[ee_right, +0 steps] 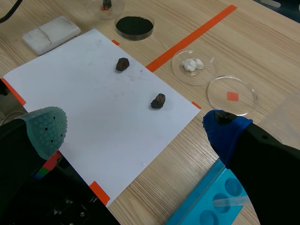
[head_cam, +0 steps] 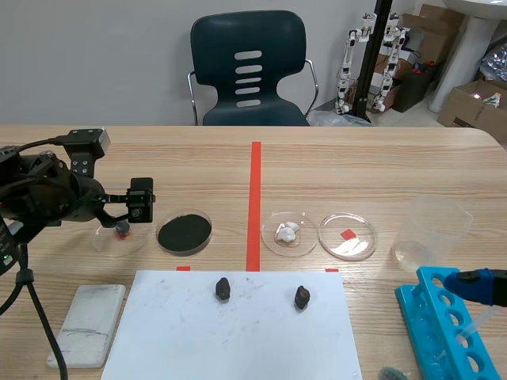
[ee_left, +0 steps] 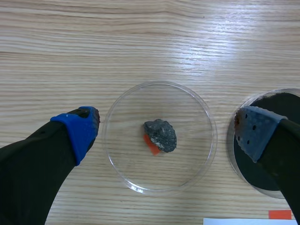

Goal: Return to the home posture

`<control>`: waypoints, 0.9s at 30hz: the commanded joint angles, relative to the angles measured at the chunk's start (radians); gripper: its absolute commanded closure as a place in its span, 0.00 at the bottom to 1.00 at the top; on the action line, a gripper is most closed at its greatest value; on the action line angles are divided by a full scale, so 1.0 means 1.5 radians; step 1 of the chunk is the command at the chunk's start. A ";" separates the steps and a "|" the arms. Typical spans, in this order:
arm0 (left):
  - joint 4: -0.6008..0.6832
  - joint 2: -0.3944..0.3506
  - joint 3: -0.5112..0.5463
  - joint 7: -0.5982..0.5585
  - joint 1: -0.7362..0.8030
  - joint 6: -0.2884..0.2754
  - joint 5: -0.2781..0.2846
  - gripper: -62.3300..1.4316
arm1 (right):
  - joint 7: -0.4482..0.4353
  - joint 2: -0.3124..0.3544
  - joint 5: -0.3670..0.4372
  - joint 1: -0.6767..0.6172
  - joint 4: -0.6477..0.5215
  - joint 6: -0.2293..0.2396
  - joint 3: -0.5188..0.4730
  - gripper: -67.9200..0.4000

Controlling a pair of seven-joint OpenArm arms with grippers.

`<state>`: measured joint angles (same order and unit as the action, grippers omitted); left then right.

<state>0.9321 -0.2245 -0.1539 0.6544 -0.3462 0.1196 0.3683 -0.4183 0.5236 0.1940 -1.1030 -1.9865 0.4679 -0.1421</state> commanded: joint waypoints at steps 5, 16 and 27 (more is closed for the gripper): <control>0.008 -0.029 0.003 -0.049 -0.008 -0.103 0.019 0.00 | -0.009 0.000 0.008 0.003 -0.005 0.000 -0.002 0.11; 0.017 -0.089 0.003 -0.133 0.022 -0.273 0.084 0.00 | -0.009 0.000 0.008 0.003 -0.005 0.000 -0.002 0.11; 0.183 -0.164 0.025 -0.194 0.195 -0.359 0.097 0.00 | -0.009 0.000 0.008 0.003 -0.005 0.000 -0.002 0.11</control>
<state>1.1740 -0.4603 -0.1379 0.3817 -0.0662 -0.4210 0.5056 -0.4183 0.5236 0.1940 -1.1030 -1.9865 0.4679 -0.1421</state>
